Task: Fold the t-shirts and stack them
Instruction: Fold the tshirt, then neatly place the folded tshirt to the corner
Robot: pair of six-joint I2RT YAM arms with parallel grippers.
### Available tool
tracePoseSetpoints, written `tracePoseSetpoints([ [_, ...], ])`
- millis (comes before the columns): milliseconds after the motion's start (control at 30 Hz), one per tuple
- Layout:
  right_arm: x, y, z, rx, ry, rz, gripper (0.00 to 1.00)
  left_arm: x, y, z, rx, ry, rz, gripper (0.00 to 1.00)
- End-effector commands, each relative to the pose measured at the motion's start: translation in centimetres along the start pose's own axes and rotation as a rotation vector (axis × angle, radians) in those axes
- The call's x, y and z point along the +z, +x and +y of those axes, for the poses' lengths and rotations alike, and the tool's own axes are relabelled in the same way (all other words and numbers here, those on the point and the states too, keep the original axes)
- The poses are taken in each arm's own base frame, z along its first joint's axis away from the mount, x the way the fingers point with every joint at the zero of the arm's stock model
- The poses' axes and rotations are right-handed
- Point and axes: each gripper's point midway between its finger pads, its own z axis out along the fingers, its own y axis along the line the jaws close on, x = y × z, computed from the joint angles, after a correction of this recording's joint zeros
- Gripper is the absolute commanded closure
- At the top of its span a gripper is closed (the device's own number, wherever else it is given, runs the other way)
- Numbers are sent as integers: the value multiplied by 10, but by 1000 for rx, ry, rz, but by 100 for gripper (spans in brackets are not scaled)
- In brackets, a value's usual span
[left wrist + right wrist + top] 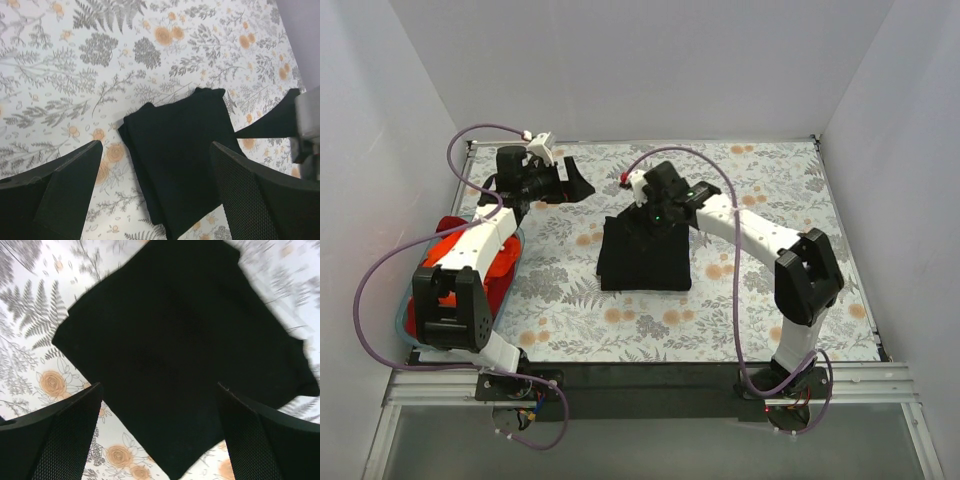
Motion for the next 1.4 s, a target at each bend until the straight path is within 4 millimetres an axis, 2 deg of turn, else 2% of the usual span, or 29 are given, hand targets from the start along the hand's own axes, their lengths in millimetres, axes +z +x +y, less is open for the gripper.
tracePoseSetpoints([
  [0,21,34,3,52,109,126,1,-10,22,7,-44,-43,48,12],
  [100,42,47,21,28,140,169,2,-10,26,6,-66,-38,57,11],
  [167,57,68,27,25,135,230,1,-9,28,6,-76,-35,63,11],
  [267,67,102,16,60,110,318,2,-9,24,8,-69,-48,52,10],
  [300,66,111,0,74,119,340,2,-10,24,8,-64,-49,52,10],
  [367,63,134,-8,115,77,393,2,-10,25,10,-55,-58,51,10],
  [400,58,139,-23,127,76,397,2,-10,24,10,-50,-58,50,10],
  [433,51,141,-26,144,64,392,2,-10,24,10,-46,-59,49,10],
  [467,45,156,-32,126,53,418,2,-10,23,10,-43,-61,48,10],
  [533,28,162,-52,105,54,407,2,-9,22,11,-30,-60,47,10],
  [567,22,174,-59,112,57,424,2,-9,22,12,-25,-60,47,9],
  [600,13,179,-78,143,81,418,2,-7,23,14,-22,-62,52,9],
  [667,-2,183,-95,113,77,408,1,-5,21,15,-19,-63,50,9],
  [700,-12,191,-114,125,95,407,2,-5,20,15,-16,-62,51,9],
  [767,-26,194,-134,59,92,399,2,-3,19,15,-15,-60,50,9],
  [800,-37,198,-155,71,117,396,2,-3,18,15,-15,-57,52,9],
  [867,-47,212,-177,12,112,436,2,-2,17,16,-11,-57,51,9],
  [900,-57,215,-197,34,127,422,2,-1,16,15,-8,-55,49,9],
  [967,-63,229,-221,-3,130,455,2,0,16,16,-8,-55,51,9],
  [1000,-73,237,-236,16,143,461,2,0,16,16,-7,-55,53,9],
  [1033,-71,236,-246,1,139,466,2,0,15,16,1,-55,50,9],
  [1067,-78,242,-259,13,149,463,1,0,15,16,1,-53,49,9],
  [1100,-81,253,-273,13,149,476,2,-1,15,16,1,-55,50,9],
  [1133,-85,248,-286,6,165,464,2,-1,14,16,3,-53,49,8],
  [1200,-87,254,-295,9,150,475,2,-1,15,16,4,-52,52,8],
  [1233,-89,251,-299,3,155,469,2,-1,15,16,6,-52,52,8],
  [1367,-102,224,-310,-40,192,409,1,-3,12,14,15,-48,45,8],
])
